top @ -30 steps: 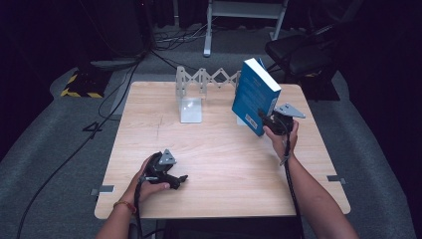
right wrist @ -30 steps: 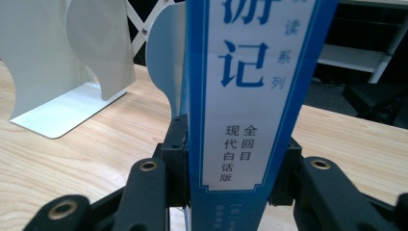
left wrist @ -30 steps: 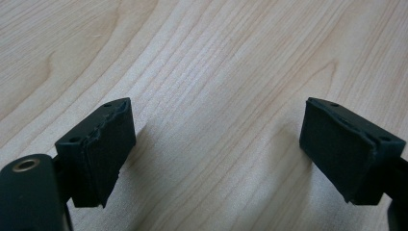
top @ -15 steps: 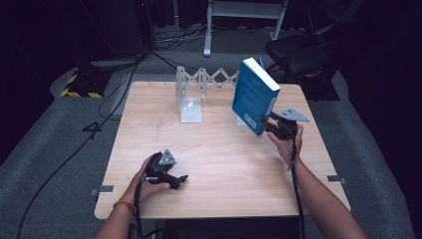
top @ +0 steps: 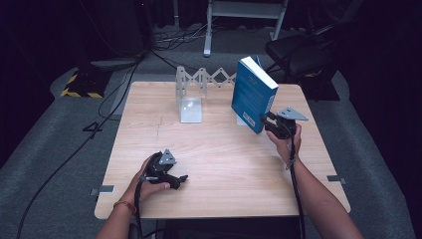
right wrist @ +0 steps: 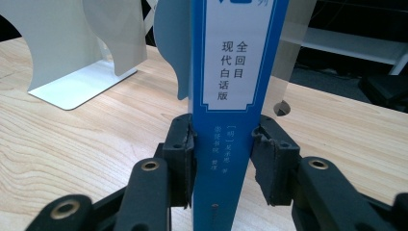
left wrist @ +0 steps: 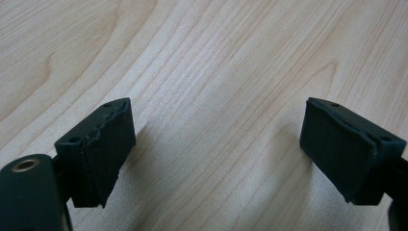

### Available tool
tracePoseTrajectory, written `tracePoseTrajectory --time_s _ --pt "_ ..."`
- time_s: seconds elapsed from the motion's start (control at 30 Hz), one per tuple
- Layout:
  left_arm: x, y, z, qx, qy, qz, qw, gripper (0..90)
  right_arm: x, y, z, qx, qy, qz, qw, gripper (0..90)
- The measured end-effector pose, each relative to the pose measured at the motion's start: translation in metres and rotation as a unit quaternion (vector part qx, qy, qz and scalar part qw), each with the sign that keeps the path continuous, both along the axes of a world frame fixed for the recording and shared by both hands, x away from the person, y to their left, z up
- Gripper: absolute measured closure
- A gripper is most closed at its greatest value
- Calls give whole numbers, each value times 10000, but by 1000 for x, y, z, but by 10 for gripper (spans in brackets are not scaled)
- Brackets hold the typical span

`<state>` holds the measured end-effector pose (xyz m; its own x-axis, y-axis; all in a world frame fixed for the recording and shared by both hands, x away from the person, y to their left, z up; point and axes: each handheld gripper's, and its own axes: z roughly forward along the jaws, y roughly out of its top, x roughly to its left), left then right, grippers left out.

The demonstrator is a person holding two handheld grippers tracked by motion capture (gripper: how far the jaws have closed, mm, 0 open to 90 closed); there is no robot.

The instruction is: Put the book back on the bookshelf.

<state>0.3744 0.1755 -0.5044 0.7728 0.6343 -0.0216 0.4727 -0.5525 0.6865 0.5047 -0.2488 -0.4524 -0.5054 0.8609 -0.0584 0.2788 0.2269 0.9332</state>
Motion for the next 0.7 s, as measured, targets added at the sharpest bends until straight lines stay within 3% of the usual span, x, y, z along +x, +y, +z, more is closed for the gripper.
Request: tracePoseTrajectory --time_s 0.2,0.4,0.63,0.7 --pt "0 0 0 -4 -3 9 10000 127 1 0 2 -30 88 52 9999 617" --pt "0 0 0 -4 -2 8 10000 127 -6 -9 10 -321 209 303 9988 568" --pt "0 0 0 2 -3 19 10000 127 -15 -22 23 -521 424 773 9947 444" --pt "0 0 0 1 -2 21 10000 127 -20 -26 27 -655 582 1059 9905 394"
